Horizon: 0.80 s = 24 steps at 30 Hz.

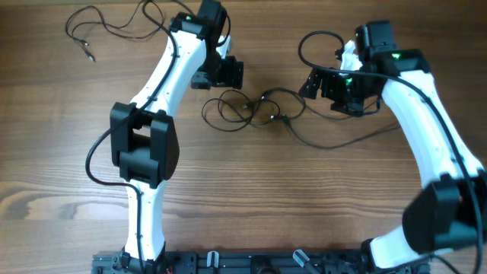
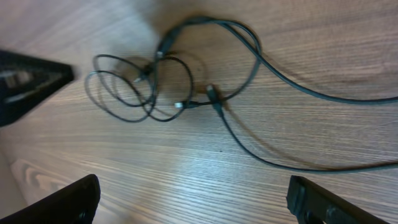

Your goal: Untangle cables

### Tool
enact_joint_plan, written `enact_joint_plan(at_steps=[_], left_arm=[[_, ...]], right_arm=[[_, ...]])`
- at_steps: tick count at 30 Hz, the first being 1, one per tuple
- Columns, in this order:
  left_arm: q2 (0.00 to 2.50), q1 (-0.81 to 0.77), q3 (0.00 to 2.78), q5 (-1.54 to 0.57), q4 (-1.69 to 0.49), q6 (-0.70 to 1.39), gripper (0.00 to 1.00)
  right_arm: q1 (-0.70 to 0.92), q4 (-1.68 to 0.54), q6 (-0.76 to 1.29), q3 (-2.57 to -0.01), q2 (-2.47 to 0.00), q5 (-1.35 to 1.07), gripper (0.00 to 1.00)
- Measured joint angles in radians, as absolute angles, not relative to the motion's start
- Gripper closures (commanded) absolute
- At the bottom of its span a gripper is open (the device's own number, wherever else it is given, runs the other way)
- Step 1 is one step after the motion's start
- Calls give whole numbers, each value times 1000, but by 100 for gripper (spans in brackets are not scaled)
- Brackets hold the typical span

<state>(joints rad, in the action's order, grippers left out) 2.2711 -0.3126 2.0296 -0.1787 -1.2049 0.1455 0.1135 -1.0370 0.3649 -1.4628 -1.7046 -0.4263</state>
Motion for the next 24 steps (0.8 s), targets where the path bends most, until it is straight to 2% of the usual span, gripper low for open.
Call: enact_joint_plan(at_steps=[3, 7, 10, 14, 15, 19, 21, 22, 23, 24], left_arm=[[2275, -313, 1955, -176, -1080, 154, 24], [2276, -313, 1871, -172, -971, 129, 27], [2277, -313, 1840, -171, -922, 81, 37], [2277, -313, 1792, -168, -903, 5, 37], [2277, -313, 1776, -168, -908, -22, 41], [2277, -313, 1764, -168, -916, -72, 43], [2277, -313, 1764, -168, -915, -92, 62], [2277, -313, 1764, -168, -914, -100, 74], [2277, -313, 1764, -165, -912, -102, 83], [2277, -313, 1764, -164, -913, -107, 87]], right_arm=[[113, -1031, 360, -1464, -1538, -426, 0], [113, -1017, 357, -1484, -1338, -415, 0], [113, -1017, 354, -1484, -1314, -396, 0], [113, -1032, 354, -1484, -1325, -384, 0], [113, -1032, 354, -1484, -1325, -381, 0], [113, -1033, 354, -1484, -1325, -381, 1], [113, -1033, 354, -1484, -1325, -380, 0], [113, -1034, 354, -1484, -1325, -381, 0], [113, -1033, 354, -1484, -1325, -381, 0], [113, -1034, 354, -1484, -1325, -381, 0]])
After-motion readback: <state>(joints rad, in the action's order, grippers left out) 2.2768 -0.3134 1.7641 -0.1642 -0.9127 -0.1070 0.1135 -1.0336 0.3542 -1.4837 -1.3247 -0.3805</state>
